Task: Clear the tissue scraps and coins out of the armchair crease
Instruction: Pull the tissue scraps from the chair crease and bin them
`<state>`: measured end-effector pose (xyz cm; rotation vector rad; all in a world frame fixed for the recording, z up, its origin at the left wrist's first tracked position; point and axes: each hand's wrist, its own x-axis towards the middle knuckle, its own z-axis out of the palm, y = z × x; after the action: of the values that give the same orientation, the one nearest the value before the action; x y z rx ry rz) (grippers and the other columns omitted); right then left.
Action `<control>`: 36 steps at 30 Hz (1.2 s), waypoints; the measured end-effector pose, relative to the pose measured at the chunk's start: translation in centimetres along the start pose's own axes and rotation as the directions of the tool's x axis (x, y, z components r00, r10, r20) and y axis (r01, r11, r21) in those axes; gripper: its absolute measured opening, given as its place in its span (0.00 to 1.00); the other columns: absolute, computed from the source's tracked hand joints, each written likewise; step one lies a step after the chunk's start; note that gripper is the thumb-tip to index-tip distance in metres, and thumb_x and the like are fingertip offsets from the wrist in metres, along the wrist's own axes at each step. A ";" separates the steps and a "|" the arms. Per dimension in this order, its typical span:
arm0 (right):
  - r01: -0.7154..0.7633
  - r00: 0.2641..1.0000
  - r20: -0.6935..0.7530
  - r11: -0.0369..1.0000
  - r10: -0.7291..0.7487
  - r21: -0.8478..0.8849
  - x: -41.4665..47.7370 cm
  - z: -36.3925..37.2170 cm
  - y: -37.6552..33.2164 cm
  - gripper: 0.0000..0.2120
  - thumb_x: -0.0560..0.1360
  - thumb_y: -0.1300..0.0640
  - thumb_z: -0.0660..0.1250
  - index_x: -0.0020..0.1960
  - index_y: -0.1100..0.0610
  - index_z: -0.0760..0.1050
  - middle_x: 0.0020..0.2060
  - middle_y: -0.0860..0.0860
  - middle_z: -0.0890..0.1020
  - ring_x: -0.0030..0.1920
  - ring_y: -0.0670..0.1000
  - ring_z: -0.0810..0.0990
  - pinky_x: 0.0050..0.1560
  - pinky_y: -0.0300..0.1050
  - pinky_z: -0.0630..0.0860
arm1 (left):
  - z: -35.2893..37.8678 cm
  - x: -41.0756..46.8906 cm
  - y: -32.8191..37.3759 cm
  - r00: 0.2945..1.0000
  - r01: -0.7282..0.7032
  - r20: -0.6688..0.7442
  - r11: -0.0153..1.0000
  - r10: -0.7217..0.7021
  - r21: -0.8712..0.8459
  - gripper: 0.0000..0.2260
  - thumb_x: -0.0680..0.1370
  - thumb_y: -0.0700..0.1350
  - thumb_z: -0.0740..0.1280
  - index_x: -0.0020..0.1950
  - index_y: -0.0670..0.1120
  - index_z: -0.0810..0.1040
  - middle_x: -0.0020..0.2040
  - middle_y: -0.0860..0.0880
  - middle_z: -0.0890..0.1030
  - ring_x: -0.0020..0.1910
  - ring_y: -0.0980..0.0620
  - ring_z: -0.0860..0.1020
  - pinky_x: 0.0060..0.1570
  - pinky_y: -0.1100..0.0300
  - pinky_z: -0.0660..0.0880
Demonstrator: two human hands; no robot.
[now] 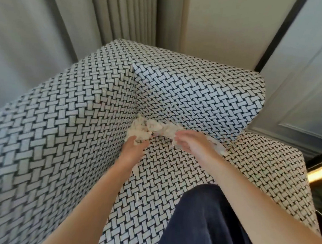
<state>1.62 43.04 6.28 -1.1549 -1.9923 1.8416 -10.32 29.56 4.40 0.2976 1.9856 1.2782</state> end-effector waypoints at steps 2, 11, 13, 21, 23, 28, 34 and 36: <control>0.078 0.997 -0.013 0.996 -0.079 -0.049 0.6 1.8 0.2 0.10 0.77 0.54 0.63 0.57 0.54 0.77 0.56 0.47 0.80 0.58 0.47 0.76 0.63 0.46 0.71 | -0.4 1.1 -1.7 0.995 0.028 -0.093 0.999 -0.026 0.021 0.26 0.78 0.48 0.64 0.75 0.49 0.60 0.68 0.55 0.66 0.70 0.47 0.65 0.63 0.56 0.64; 0.385 0.906 0.021 0.801 -0.423 -0.459 4.3 5.4 1.4 0.15 0.79 0.54 0.60 0.65 0.54 0.73 0.62 0.46 0.75 0.65 0.43 0.69 0.63 0.34 0.61 | 0.9 4.5 -4.4 0.934 0.140 -0.331 0.990 -0.135 -0.009 0.29 0.74 0.48 0.68 0.73 0.50 0.63 0.72 0.47 0.63 0.71 0.45 0.55 0.70 0.49 0.57; 0.405 0.893 0.067 0.727 -0.445 -0.554 5.6 5.3 1.3 0.17 0.79 0.55 0.61 0.68 0.55 0.71 0.64 0.49 0.74 0.67 0.47 0.68 0.66 0.39 0.61 | 1.9 4.9 -3.8 0.928 0.108 -0.346 0.989 -0.138 -0.103 0.28 0.72 0.48 0.70 0.70 0.56 0.65 0.72 0.48 0.61 0.72 0.45 0.54 0.72 0.48 0.55; 0.387 0.922 0.299 0.547 -0.246 -0.742 10.2 6.8 -0.1 0.31 0.76 0.57 0.63 0.76 0.53 0.56 0.74 0.52 0.61 0.73 0.56 0.61 0.71 0.55 0.63 | 3.9 7.2 -3.4 0.861 0.236 -0.444 0.968 -0.249 -0.086 0.23 0.71 0.49 0.68 0.65 0.58 0.69 0.71 0.50 0.67 0.74 0.43 0.42 0.72 0.45 0.43; 0.367 0.928 0.331 0.561 -0.169 -0.742 11.2 7.7 -0.5 0.34 0.75 0.58 0.62 0.77 0.52 0.51 0.76 0.52 0.57 0.74 0.57 0.60 0.70 0.57 0.63 | 4.2 7.4 -3.5 0.852 0.272 -0.459 0.962 -0.254 -0.028 0.19 0.71 0.49 0.67 0.62 0.56 0.71 0.68 0.48 0.70 0.74 0.44 0.43 0.72 0.47 0.42; 0.294 0.939 0.344 0.518 0.001 -0.803 13.5 9.7 -0.6 0.38 0.75 0.55 0.62 0.77 0.48 0.43 0.76 0.51 0.55 0.72 0.65 0.57 0.69 0.63 0.61 | 4.6 7.6 -3.7 0.819 0.292 -0.526 0.956 -0.229 0.038 0.26 0.71 0.45 0.68 0.68 0.53 0.68 0.74 0.43 0.59 0.74 0.42 0.42 0.72 0.44 0.43; 0.240 0.962 0.267 0.288 0.055 -0.927 13.7 11.1 -0.5 0.36 0.72 0.49 0.65 0.75 0.49 0.52 0.72 0.53 0.62 0.70 0.64 0.57 0.65 0.60 0.63 | 4.7 7.6 -3.7 0.813 0.262 -0.538 0.965 -0.221 -0.002 0.25 0.70 0.44 0.67 0.67 0.55 0.70 0.70 0.43 0.63 0.73 0.44 0.44 0.72 0.43 0.46; 0.274 0.956 0.292 0.274 0.028 -0.922 13.5 11.1 -0.7 0.34 0.72 0.49 0.66 0.74 0.49 0.55 0.71 0.53 0.65 0.70 0.63 0.57 0.65 0.59 0.64 | 4.6 7.7 -4.0 0.815 0.236 -0.539 0.971 -0.211 -0.022 0.25 0.69 0.43 0.67 0.66 0.55 0.71 0.69 0.44 0.65 0.73 0.45 0.44 0.72 0.44 0.44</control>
<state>-14.61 43.38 -0.18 -0.8413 -3.3971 0.4677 -11.74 35.06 -3.67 -0.3131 2.4324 1.2518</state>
